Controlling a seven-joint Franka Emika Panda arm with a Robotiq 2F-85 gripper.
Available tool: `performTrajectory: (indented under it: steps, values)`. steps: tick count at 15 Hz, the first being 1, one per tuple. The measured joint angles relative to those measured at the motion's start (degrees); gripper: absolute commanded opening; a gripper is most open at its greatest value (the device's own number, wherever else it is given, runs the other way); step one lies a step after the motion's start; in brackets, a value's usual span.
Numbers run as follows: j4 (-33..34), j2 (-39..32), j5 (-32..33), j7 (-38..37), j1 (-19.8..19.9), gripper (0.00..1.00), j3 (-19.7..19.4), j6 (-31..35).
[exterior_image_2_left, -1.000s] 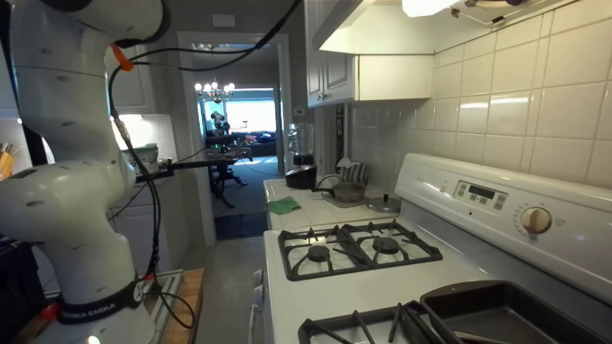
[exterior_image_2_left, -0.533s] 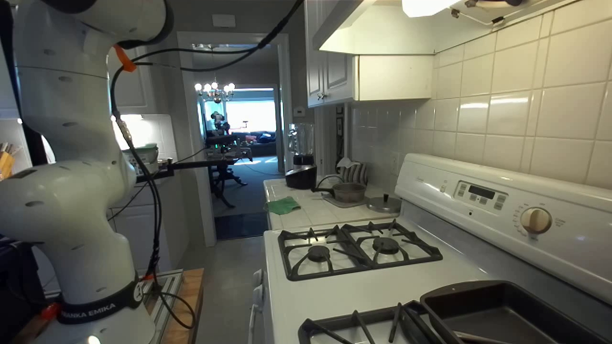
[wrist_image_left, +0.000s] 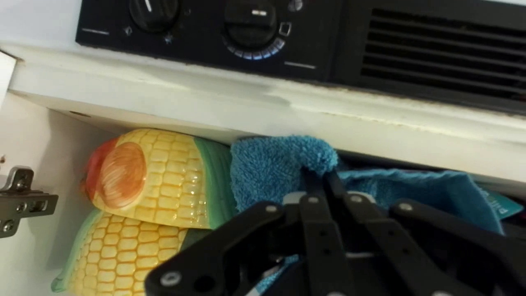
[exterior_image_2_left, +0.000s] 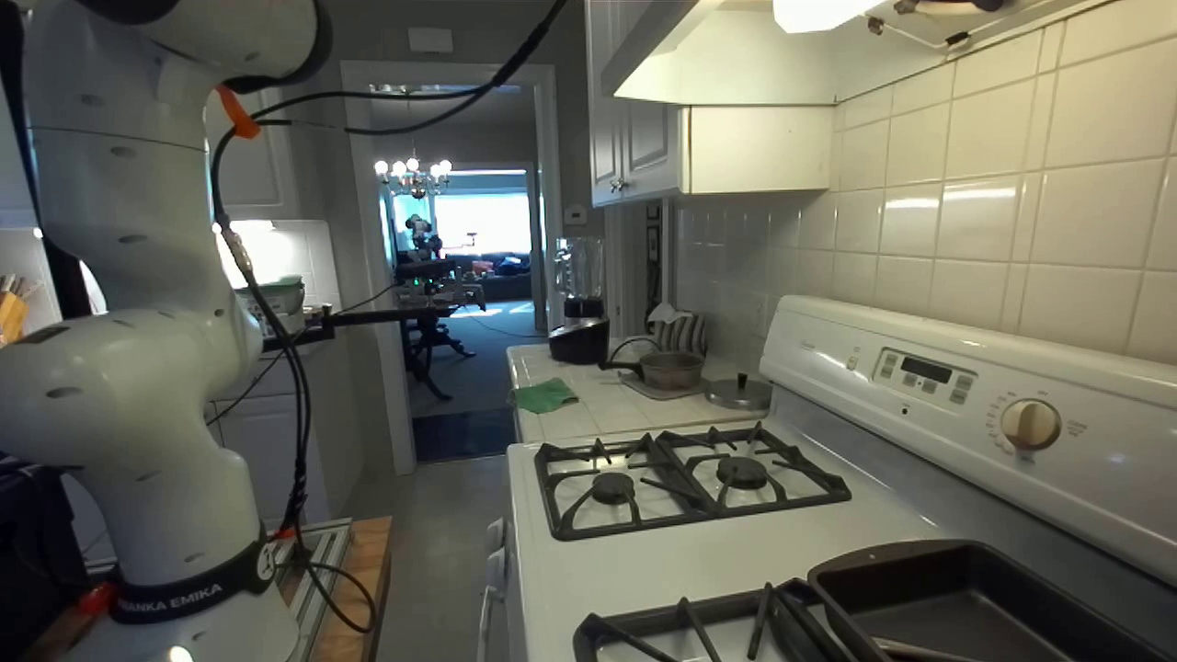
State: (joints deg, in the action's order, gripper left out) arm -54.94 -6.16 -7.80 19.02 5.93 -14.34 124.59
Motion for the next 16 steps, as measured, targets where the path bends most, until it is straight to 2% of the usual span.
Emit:
performTrajectory:
  steps: [16]
  values:
    - [3.30,2.60,-1.65,-0.19,1.00,0.01,-0.11,-22.96]
